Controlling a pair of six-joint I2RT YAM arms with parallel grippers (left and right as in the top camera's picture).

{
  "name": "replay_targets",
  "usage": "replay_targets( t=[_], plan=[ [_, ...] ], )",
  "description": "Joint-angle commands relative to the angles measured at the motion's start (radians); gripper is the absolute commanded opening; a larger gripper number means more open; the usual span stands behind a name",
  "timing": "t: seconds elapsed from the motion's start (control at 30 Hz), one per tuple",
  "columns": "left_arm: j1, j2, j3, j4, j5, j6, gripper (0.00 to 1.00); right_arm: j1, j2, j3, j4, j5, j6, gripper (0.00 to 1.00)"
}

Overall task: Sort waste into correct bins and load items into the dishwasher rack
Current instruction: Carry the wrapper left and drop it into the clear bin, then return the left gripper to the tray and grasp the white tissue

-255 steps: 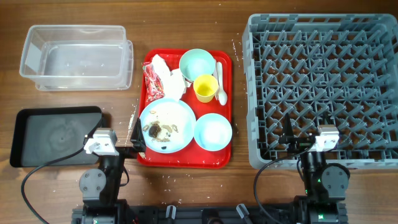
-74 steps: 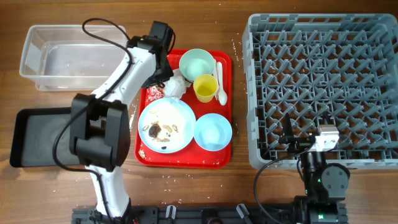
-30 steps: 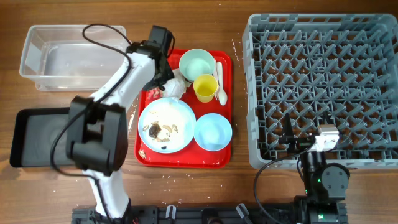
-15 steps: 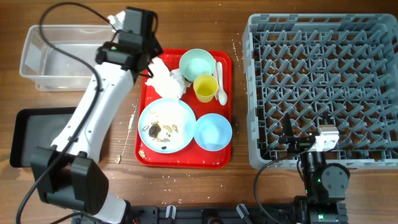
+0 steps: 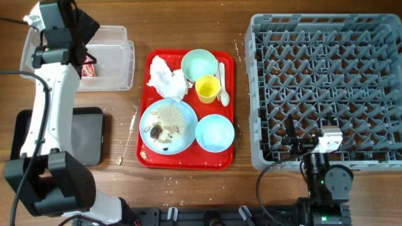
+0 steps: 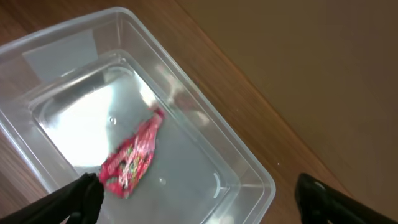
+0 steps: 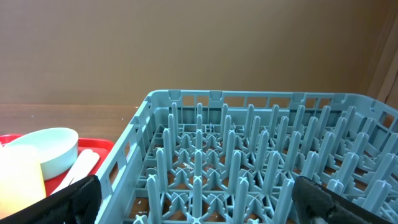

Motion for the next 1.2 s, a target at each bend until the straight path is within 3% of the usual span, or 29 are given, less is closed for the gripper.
replay_targets(
  t=[0.0, 0.2, 0.3, 0.4, 0.67, 0.93, 0.97, 1.03, 1.17],
  plan=[
    [0.002, -0.018, -0.003, -0.041, 0.118, -0.002, 0.99, -0.007, -0.005, -0.002, 0.003, 0.005, -0.012, 1.00],
    [-0.008, -0.018, -0.003, -0.201, 0.494, 0.009, 0.96, -0.006, -0.005, -0.002, 0.003, 0.005, -0.013, 1.00],
    [-0.045, -0.018, -0.003, -0.267, 0.590, 0.009, 0.95, -0.007, -0.005, -0.002, 0.003, 0.005, -0.012, 1.00],
    [-0.126, -0.018, -0.003, -0.294, 0.586, 0.009, 0.90, -0.007, -0.005, -0.002, 0.003, 0.005, -0.012, 1.00],
    [-0.376, -0.018, -0.003, -0.364, 0.322, 0.001, 0.72, -0.007, -0.005, -0.002, 0.003, 0.005, -0.012, 0.99],
    [-0.444, 0.010, -0.003, -0.384, 0.246, -0.003, 0.67, -0.007, -0.005, -0.002, 0.003, 0.005, -0.012, 1.00],
    [-0.444, 0.022, -0.003, -0.383, 0.245, -0.003, 0.68, -0.007, -0.005, -0.002, 0.003, 0.005, -0.012, 1.00],
    [-0.445, 0.053, -0.003, -0.383, 0.243, -0.003, 1.00, -0.006, -0.005, -0.002, 0.003, 0.005, -0.012, 1.00],
    [-0.445, 0.127, -0.003, -0.383, 0.244, -0.034, 1.00, -0.007, -0.005, -0.002, 0.003, 0.005, -0.013, 1.00]
  ],
)
